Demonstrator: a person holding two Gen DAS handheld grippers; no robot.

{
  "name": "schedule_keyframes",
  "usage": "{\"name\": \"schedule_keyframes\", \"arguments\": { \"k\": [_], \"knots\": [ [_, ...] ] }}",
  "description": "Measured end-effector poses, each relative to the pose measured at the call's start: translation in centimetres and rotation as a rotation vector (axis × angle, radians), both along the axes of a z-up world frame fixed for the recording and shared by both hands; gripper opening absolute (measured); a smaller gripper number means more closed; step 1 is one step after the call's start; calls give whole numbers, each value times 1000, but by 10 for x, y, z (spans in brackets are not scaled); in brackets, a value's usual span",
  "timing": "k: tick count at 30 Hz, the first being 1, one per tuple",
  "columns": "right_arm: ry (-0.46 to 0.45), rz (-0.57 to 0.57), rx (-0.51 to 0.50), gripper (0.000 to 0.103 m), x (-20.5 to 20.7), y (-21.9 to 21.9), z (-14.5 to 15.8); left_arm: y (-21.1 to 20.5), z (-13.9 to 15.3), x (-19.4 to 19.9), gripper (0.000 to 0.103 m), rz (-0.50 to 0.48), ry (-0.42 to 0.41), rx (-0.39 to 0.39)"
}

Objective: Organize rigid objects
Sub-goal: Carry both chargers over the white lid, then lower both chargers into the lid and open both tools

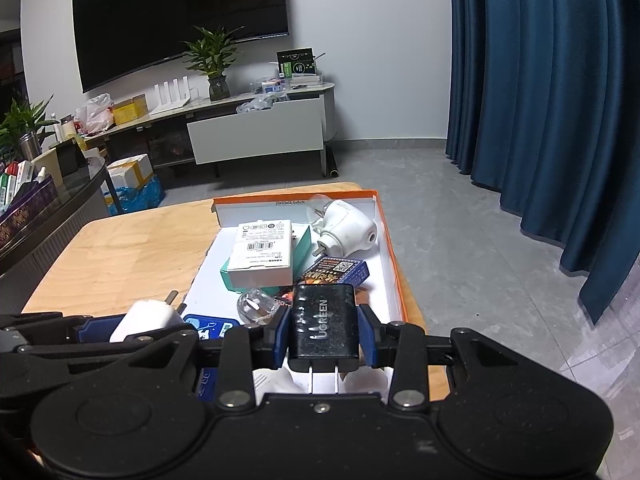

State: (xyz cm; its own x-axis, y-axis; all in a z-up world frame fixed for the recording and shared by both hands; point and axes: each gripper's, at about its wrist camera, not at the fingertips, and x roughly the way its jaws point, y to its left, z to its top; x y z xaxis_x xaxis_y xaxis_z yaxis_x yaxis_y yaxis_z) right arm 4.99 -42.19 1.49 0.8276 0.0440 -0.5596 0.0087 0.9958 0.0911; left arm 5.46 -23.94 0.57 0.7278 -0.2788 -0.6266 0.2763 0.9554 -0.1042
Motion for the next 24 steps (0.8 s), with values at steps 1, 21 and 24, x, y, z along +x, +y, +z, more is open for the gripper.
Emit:
{"name": "schedule_keyframes", "arguments": {
  "k": [1, 21, 24],
  "knots": [
    [1, 1, 1, 44, 0, 0, 0, 0, 0, 0, 42, 0, 0, 0],
    [28, -2, -2, 44, 14, -3, -7, -5, -5, 7, 43, -24, 13, 5],
    [37, 1, -2, 44, 20, -2, -9, -8, -6, 10, 43, -30, 14, 3]
  ]
}}
